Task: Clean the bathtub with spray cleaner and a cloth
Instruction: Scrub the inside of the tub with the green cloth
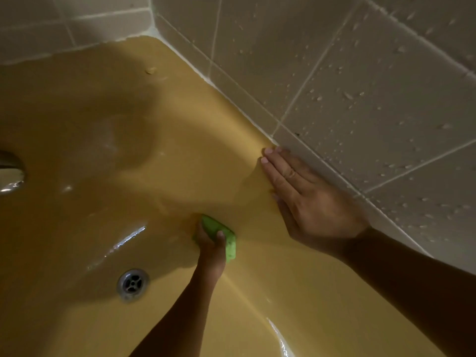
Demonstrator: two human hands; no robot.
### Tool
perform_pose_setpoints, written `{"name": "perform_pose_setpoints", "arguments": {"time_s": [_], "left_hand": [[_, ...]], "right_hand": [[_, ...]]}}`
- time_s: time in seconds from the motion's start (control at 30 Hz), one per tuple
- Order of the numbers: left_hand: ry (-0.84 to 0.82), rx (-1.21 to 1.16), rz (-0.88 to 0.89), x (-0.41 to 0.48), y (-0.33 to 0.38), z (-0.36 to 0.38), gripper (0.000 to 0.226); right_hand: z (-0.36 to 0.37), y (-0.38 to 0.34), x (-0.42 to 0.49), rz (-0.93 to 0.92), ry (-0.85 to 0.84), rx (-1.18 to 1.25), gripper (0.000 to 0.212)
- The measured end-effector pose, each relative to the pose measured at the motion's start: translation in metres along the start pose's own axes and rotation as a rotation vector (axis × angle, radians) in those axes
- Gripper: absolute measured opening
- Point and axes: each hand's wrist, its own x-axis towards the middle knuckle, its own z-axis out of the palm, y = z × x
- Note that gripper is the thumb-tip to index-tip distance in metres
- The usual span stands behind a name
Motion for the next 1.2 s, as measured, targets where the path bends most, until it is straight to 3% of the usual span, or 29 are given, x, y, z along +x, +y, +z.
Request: {"name": "perform_pose_setpoints", "arguments": {"time_s": [0.07,0.17,0.4,0.53,0.63,0.73,0.83,0.93,1.07,1.2], "left_hand": [[0.038,-0.014,-0.067,0.000,0.000,0.002,0.069],[0.070,-0.183,-0.005,-0.023,0.024,0.019,0.062],[-0.024,-0.355,0.384,-0.086,0.118,0.049,0.060],[-0.072,-0.280,0.546,-0.079,0.109,0.046,0.063],[-0.035,-0.160,0.448,-0.055,0.065,0.036,0.067],[-0.030,-0.175,0.221,-0.033,0.031,0.019,0.080],[0.051,0.077,-0.029,-0.005,0.000,0.002,0.071],[0.187,0.298,-0.095,0.013,-0.011,-0.015,0.075],[0.352,0.198,-0.103,0.033,-0.003,-0.020,0.070],[0.346,-0.167,-0.053,0.032,0.031,-0.005,0.064]], "right_hand": [[0.001,0.000,0.000,-0.006,0.003,-0.005,0.056],[0.001,0.001,0.001,-0.016,0.016,-0.008,0.055],[0.001,0.003,0.000,-0.017,-0.018,0.028,0.058],[0.000,0.002,0.001,-0.013,-0.035,0.028,0.056],[0.002,0.002,0.001,-0.014,-0.009,0.022,0.059],[0.002,0.002,0.001,-0.012,-0.002,0.020,0.064],[0.003,0.002,0.000,-0.011,-0.004,0.027,0.062],[0.003,0.003,0.000,-0.014,-0.010,0.019,0.060],[0.003,0.001,0.000,-0.004,-0.016,0.018,0.062],[0.003,0.002,0.000,-0.008,-0.007,0.015,0.063]]}}
